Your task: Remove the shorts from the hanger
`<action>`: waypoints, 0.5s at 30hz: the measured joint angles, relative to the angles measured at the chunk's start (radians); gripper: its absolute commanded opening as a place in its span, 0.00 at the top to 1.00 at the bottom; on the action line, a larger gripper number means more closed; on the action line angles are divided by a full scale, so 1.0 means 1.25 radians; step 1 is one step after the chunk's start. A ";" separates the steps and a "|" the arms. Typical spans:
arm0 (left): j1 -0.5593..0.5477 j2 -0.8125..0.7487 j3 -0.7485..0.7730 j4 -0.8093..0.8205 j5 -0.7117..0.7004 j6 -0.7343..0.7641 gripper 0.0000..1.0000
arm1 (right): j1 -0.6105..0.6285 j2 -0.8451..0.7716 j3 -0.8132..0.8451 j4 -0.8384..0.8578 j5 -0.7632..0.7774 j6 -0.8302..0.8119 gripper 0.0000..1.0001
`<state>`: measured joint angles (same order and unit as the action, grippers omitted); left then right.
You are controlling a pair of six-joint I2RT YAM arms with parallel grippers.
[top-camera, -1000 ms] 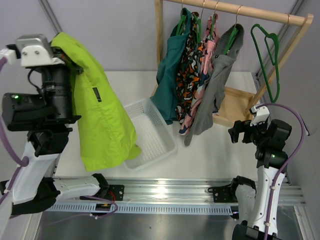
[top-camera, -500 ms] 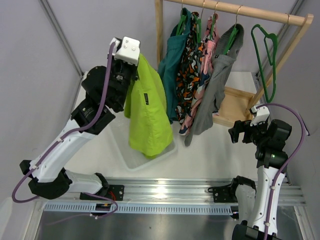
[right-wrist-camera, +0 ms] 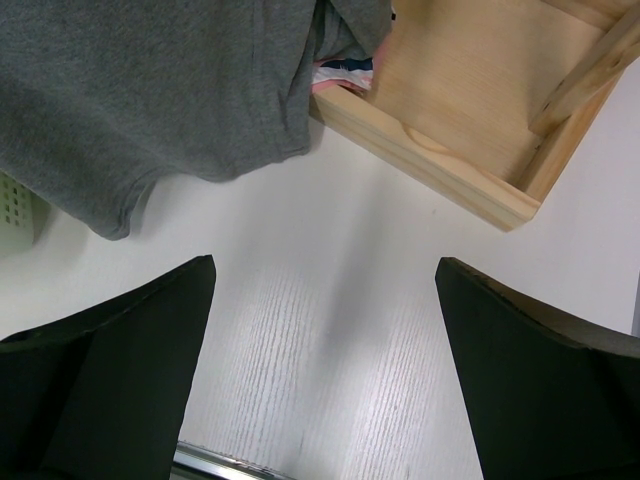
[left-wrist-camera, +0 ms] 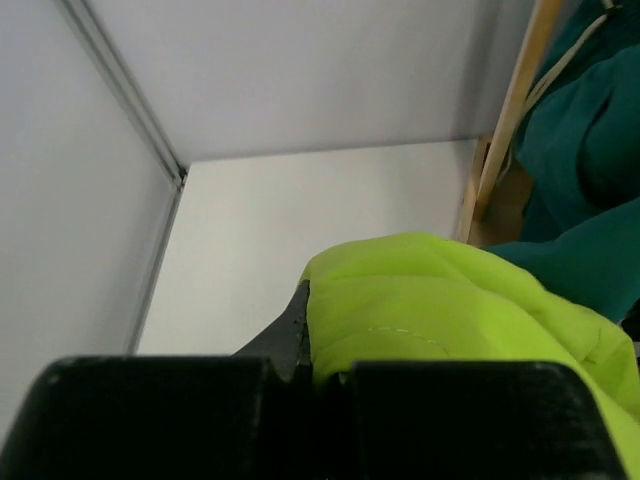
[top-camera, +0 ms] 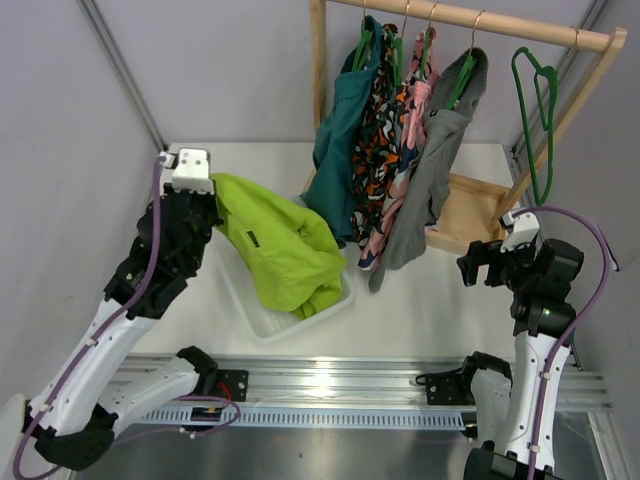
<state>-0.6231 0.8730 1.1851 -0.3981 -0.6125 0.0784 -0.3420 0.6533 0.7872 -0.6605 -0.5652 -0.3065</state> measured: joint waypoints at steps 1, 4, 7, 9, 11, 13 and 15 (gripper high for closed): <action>0.024 -0.006 -0.006 -0.009 0.009 -0.010 1.00 | 0.000 0.000 0.000 0.000 0.000 0.000 0.01; 0.091 -0.015 -0.049 -0.028 0.083 -0.070 1.00 | 0.000 0.000 0.000 0.000 0.000 0.000 0.00; 0.107 0.017 -0.095 -0.031 0.185 -0.115 1.00 | -0.001 0.000 0.000 0.000 0.000 0.000 0.01; 0.108 0.051 -0.123 -0.031 0.261 -0.136 0.93 | -0.002 0.000 0.000 0.000 0.000 0.000 0.01; 0.108 0.092 -0.154 -0.033 0.334 -0.153 0.75 | -0.006 -0.002 0.000 0.000 0.000 0.000 0.00; 0.108 0.115 -0.185 -0.046 0.393 -0.157 0.35 | -0.009 -0.002 0.000 0.000 0.000 0.000 0.00; 0.108 0.121 -0.203 -0.071 0.441 -0.162 0.17 | -0.013 -0.002 0.000 0.000 -0.002 0.000 0.00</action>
<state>-0.4881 1.0245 0.9318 -0.4870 -0.0612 -0.1246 -0.3576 0.6514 0.7872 -0.6605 -0.5671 -0.3065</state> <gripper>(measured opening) 0.661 0.993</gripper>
